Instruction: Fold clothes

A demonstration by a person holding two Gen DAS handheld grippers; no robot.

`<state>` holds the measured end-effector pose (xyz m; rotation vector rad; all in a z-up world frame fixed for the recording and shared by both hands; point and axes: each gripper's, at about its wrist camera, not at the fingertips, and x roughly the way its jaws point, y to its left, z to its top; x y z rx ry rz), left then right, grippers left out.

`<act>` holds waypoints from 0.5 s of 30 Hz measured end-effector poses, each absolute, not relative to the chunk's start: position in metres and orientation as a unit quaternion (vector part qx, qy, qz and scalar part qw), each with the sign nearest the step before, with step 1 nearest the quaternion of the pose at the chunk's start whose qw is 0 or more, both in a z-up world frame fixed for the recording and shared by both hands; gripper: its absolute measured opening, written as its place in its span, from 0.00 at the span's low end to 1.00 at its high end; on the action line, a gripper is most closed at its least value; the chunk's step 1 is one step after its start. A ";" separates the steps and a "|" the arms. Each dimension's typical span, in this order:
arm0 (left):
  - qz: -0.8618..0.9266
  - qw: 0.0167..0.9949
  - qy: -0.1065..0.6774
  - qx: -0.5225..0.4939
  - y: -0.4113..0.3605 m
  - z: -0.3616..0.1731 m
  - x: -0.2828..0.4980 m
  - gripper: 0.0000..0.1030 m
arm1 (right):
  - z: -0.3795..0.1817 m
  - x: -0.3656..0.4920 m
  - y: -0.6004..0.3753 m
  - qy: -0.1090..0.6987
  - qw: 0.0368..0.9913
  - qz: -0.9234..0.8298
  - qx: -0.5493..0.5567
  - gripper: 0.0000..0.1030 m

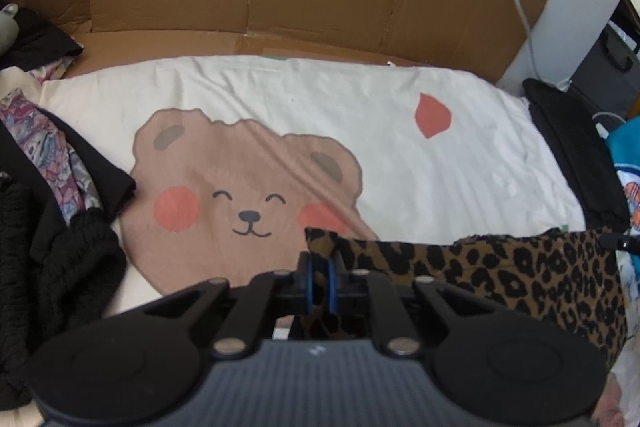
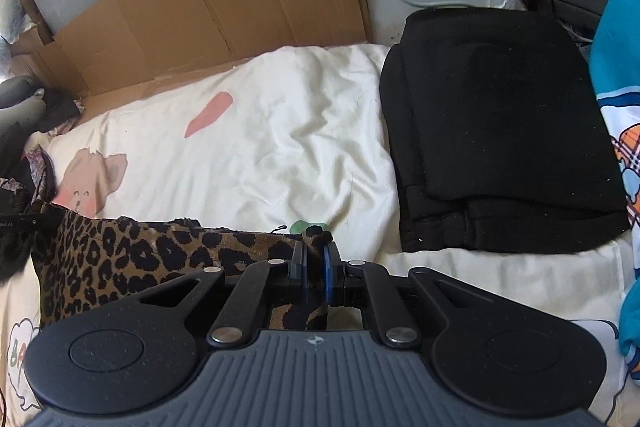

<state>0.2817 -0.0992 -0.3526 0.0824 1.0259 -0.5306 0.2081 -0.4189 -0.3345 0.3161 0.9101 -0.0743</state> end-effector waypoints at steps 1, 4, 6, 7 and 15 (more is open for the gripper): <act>-0.251 0.837 0.485 0.039 -0.100 -0.354 0.283 0.08 | -0.332 0.208 -0.419 0.435 0.887 -0.037 0.151 0.06; -0.248 0.840 0.481 0.039 -0.103 -0.347 0.284 0.08 | -0.318 0.206 -0.416 0.420 0.896 -0.039 0.138 0.06; -0.246 0.841 0.481 0.032 -0.101 -0.340 0.284 0.08 | -0.310 0.206 -0.413 0.416 0.900 -0.034 0.125 0.06; -0.245 0.841 0.481 0.029 -0.100 -0.336 0.285 0.08 | -0.311 0.206 -0.414 0.418 0.899 -0.034 0.125 0.06; -0.248 0.836 0.487 0.040 -0.109 -0.357 0.292 0.08 | -0.345 0.215 -0.422 0.450 0.880 -0.039 0.146 0.06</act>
